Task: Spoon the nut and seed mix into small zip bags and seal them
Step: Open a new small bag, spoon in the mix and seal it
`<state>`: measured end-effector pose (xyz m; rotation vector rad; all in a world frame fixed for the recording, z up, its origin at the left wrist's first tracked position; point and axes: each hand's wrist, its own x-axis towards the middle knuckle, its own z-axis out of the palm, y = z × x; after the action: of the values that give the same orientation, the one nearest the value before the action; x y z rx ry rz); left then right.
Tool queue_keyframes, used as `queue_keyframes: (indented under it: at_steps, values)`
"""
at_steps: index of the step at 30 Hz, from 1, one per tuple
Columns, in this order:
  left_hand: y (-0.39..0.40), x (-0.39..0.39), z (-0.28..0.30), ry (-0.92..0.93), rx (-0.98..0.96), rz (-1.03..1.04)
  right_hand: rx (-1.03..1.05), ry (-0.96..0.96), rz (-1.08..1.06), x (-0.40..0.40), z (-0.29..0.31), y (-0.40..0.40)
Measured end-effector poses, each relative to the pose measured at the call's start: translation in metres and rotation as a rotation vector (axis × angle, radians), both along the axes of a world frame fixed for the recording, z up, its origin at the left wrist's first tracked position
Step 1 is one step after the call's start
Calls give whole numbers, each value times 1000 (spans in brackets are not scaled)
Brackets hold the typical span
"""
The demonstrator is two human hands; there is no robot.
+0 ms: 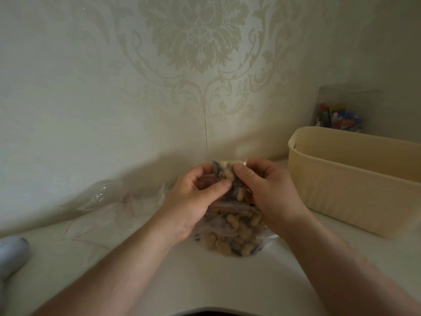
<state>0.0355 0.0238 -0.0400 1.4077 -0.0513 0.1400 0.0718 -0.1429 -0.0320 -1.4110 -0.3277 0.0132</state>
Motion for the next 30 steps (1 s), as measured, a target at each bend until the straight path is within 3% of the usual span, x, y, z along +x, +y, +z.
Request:
queue_keyframes:
  at_steps: [8, 13, 19, 30]
  values:
    - [-3, 0, 2, -45, 5, 113, -8, 47, 105, -3, 2, 0]
    - [-1, 0, 3, -23, -59, 81, -130, -68, 76, -2, -3, 1]
    - [0, -2, 2, 40, 2, -59, -51, -53, 12, 0, -2, -1]
    - [-2, 0, -4, -45, 21, 9, -11, 24, 171, 2, -5, -4]
